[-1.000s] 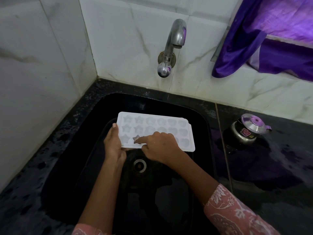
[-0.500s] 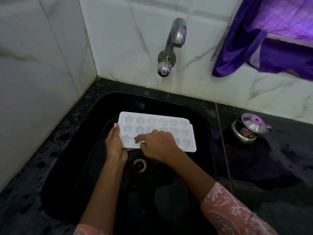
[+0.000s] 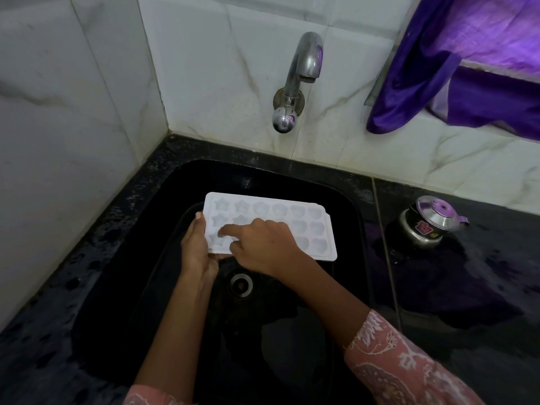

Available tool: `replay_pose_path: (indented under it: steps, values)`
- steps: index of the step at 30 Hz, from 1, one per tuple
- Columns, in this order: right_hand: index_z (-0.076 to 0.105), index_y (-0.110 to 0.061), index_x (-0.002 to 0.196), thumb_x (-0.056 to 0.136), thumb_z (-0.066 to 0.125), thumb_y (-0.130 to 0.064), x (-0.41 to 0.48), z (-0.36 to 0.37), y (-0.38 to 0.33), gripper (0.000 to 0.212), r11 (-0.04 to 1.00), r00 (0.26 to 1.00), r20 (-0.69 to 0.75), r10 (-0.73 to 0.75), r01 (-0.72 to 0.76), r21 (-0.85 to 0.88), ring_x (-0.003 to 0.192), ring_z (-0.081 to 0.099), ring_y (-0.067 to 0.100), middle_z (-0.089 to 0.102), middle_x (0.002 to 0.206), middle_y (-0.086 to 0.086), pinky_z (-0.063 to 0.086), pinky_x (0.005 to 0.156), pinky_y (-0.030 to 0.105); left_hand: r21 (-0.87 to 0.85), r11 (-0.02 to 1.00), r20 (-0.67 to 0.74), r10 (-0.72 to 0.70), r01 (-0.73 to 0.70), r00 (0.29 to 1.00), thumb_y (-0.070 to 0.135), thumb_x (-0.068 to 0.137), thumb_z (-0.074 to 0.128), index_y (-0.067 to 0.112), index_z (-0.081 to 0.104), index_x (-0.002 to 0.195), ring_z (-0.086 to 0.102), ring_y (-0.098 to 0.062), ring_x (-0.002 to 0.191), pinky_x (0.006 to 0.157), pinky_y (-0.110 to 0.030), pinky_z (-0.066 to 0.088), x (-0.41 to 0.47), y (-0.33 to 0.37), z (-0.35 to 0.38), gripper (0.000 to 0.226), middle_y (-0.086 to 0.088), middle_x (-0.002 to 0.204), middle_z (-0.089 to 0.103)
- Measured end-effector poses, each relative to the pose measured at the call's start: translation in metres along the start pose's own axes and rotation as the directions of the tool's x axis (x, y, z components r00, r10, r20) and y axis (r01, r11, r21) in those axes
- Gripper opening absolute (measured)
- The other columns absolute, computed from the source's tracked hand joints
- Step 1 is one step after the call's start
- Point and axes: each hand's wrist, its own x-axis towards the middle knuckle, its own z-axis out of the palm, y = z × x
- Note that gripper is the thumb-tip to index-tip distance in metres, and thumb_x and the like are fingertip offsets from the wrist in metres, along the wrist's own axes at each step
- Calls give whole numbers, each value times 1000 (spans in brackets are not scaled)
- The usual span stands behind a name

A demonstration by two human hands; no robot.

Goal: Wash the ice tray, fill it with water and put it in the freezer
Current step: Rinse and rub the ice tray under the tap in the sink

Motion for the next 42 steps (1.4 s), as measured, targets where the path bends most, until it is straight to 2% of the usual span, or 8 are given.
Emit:
replay_pose_path:
  steps: [8, 16, 25, 28, 32, 34, 38, 42]
  values:
    - [44, -41, 133, 94, 40, -25, 10, 9, -8, 42, 998, 992, 128, -22, 29, -54, 106, 56, 26, 58, 121, 7, 30, 75, 29, -7, 1000, 18, -14, 15, 1000, 45, 94, 45, 11, 59, 121, 67, -23, 77, 68, -37, 55, 2, -2, -1, 46, -10, 96, 69]
    - [47, -39, 131, 94, 39, -24, 12, 9, -6, 41, 998, 993, 115, -31, 37, -51, 98, 58, 26, 60, 114, 7, 29, 71, 29, 2, 1000, 16, -26, 25, 1000, 46, 94, 44, 9, 58, 122, 67, -24, 82, 61, -33, 57, 4, -2, -3, 48, -14, 107, 68]
    - [46, -33, 130, 94, 39, -23, 12, 15, -9, 38, 990, 995, 91, -47, 59, -129, 92, 58, 26, 60, 109, 7, 28, 69, 29, -2, 1000, -1, -23, 23, 1000, 45, 94, 45, 11, 59, 117, 67, -21, 76, 57, -32, 56, 6, -4, -6, 43, -9, 96, 68]
    - [42, -35, 134, 95, 38, -24, 12, 17, -9, 41, 992, 994, 101, -48, 59, -107, 92, 59, 26, 60, 110, 8, 29, 69, 30, -2, 1000, 17, -27, 27, 999, 46, 93, 47, 10, 59, 120, 67, -22, 77, 58, -32, 56, 7, -4, -8, 47, -12, 102, 68]
    - [43, -38, 134, 96, 37, -25, 9, 21, -5, 41, 998, 994, 97, -54, 58, -31, 89, 57, 25, 61, 103, 9, 29, 68, 29, -2, 1000, -13, -11, 11, 1000, 41, 95, 45, 17, 62, 97, 64, -18, 71, 57, -31, 53, 5, -2, -4, 29, -6, 87, 65]
    - [47, -34, 132, 95, 38, -24, 6, 19, 1, 39, 998, 997, 61, -41, 37, 58, 85, 55, 24, 59, 95, 9, 30, 68, 28, -13, 1000, 22, -14, 14, 1000, 41, 95, 45, 13, 63, 105, 67, -23, 80, 59, -33, 56, 4, -1, -3, 35, -11, 97, 68]
    - [49, -21, 128, 91, 44, -17, -6, 13, 28, 38, 968, 976, -180, 125, -80, 236, 92, 52, 20, 56, 101, 4, 36, 78, 29, -28, 999, 40, -21, 22, 999, 44, 92, 49, 10, 60, 119, 66, -33, 99, 78, -50, 55, 2, -1, -5, 44, -16, 112, 67]
    - [34, -22, 141, 90, 49, -22, -26, 11, 77, 53, 870, 828, -269, 492, -472, 139, 124, 32, 27, 35, 137, 9, 25, 101, 37, 9, 1000, 61, -1, 0, 998, 43, 94, 46, 12, 59, 119, 68, -27, 93, 63, -41, 57, 2, -3, -7, 42, -12, 109, 69]
